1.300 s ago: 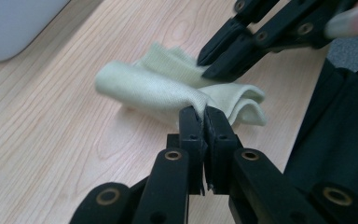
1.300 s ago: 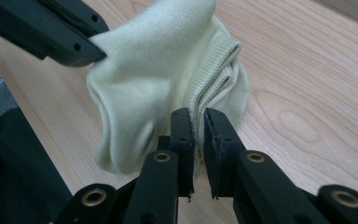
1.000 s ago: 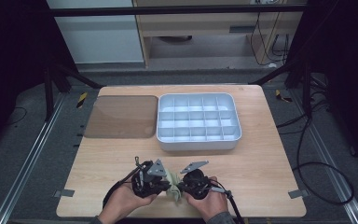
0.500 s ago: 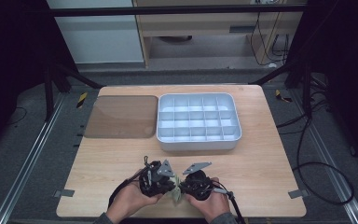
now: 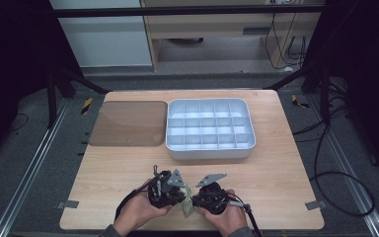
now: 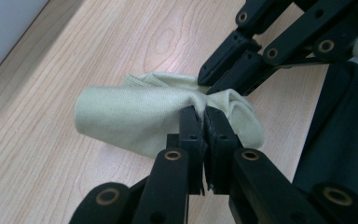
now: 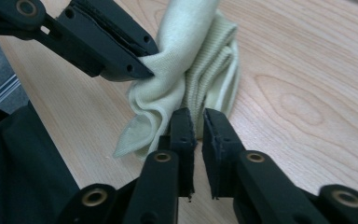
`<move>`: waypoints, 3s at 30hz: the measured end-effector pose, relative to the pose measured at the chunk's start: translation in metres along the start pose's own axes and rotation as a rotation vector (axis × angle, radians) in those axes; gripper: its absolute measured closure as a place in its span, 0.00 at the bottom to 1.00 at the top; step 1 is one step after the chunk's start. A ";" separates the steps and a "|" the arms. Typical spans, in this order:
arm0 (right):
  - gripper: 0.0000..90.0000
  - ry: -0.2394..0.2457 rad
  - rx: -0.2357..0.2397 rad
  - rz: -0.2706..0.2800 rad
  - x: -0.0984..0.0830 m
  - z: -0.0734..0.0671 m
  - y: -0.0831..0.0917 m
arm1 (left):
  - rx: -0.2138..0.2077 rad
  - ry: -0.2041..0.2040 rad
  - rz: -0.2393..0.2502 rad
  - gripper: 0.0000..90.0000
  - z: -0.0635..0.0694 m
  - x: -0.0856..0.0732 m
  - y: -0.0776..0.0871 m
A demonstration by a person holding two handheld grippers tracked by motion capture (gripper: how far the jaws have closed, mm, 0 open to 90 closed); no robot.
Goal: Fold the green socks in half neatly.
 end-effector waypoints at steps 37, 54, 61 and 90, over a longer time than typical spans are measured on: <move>0.87 -0.074 -0.040 0.046 -0.021 0.023 0.024 | -0.047 0.027 -0.032 0.96 0.004 0.011 -0.027; 0.85 -0.081 -0.053 0.055 -0.020 0.027 0.026 | -0.085 0.076 -0.047 0.96 0.003 0.013 -0.033; 0.81 -0.086 -0.055 0.056 -0.022 0.027 0.026 | -0.102 0.084 -0.044 0.96 0.002 0.014 -0.034; 0.71 -0.093 -0.080 0.081 -0.016 0.028 0.035 | -0.003 0.045 0.050 0.74 0.009 0.015 -0.012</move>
Point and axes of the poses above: each handheld gripper's, and its own axes: y roughly backward along the jaws, x roughly out of its top, z roughly to its right, the point moved 6 cm from there along -y, roughly forward along the jaws, and after that the axes turned 3 degrees about y, right-handed, at the moved point
